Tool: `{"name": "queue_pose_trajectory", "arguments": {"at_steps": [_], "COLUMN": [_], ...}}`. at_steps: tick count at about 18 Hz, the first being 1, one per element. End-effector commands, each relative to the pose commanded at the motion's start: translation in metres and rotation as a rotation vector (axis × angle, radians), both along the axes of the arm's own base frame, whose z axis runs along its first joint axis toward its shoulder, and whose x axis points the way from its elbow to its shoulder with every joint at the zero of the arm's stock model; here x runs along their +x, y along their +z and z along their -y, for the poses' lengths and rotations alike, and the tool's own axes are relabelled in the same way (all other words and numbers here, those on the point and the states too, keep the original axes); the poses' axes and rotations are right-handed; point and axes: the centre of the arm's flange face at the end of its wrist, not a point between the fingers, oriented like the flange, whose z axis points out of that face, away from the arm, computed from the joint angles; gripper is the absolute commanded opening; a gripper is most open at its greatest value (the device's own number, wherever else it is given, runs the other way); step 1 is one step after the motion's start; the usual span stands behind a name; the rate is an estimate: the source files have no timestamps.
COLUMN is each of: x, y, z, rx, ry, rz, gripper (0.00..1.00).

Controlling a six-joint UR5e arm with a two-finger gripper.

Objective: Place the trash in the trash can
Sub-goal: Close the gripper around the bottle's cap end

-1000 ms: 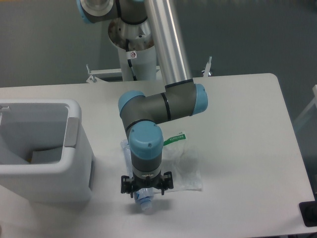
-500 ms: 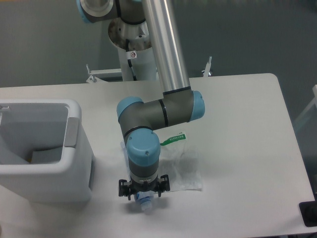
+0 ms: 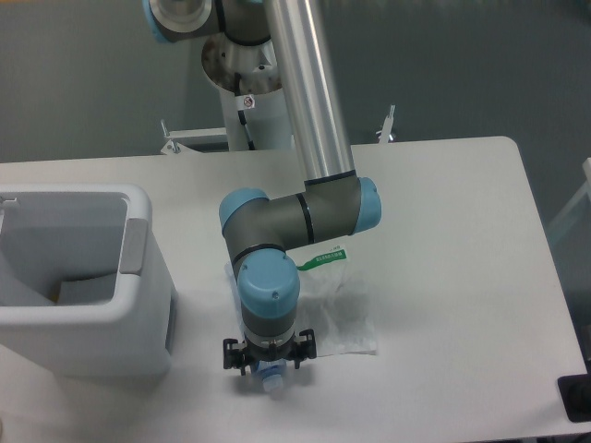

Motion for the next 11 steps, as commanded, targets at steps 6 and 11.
{"name": "queue_pose_trajectory", "arguments": {"at_steps": [6,11], "x": [0.0012,0.0089], "y": [-0.0018,0.0004], "z": [-0.0002,-0.0025], "rx": [-0.002,-0.003], "ry": [0.002,-0.012], "rz": [0.002,0.001], "gripper": [0.81,0.74]}}
